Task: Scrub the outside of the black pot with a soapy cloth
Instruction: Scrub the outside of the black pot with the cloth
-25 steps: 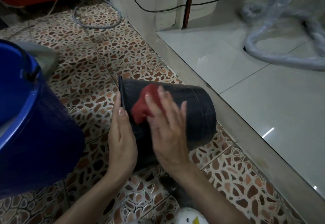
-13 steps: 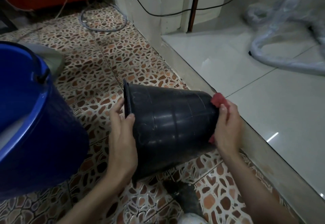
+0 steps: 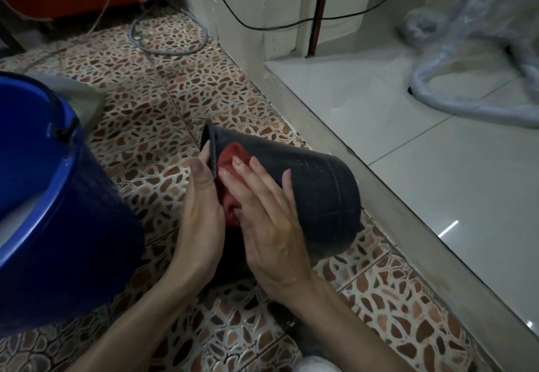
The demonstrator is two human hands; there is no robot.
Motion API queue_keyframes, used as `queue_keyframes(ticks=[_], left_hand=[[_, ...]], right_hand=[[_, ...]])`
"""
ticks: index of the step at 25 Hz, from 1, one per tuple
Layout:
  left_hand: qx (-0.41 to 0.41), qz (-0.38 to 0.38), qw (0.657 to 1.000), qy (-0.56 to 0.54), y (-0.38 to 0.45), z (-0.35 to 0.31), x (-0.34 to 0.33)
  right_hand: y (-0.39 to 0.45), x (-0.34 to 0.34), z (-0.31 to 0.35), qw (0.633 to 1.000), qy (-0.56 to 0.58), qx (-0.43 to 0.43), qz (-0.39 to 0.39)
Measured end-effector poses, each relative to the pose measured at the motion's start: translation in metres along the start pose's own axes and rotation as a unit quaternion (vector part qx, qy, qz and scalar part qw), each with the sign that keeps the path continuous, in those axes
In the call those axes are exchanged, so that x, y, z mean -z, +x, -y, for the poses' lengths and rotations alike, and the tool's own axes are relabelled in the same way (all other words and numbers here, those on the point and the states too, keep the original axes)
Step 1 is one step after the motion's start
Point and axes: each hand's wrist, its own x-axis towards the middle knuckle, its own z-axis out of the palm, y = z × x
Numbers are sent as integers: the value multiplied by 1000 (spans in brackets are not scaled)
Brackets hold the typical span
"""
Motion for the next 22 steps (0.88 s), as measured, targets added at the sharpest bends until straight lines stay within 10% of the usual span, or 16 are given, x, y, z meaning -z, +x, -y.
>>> queue_keyframes(ticks=[5, 18, 22], left_hand=[[-76, 38, 996, 29, -25, 9, 4], [25, 48, 998, -15, -7, -10, -3], [51, 14, 998, -34, 12, -10, -2]], right_hand=[[17, -3, -13, 993, -40, -106, -45], [-21, 51, -106, 898, 43, -382, -214], [-3, 41, -33, 928, 105, -235, -269]])
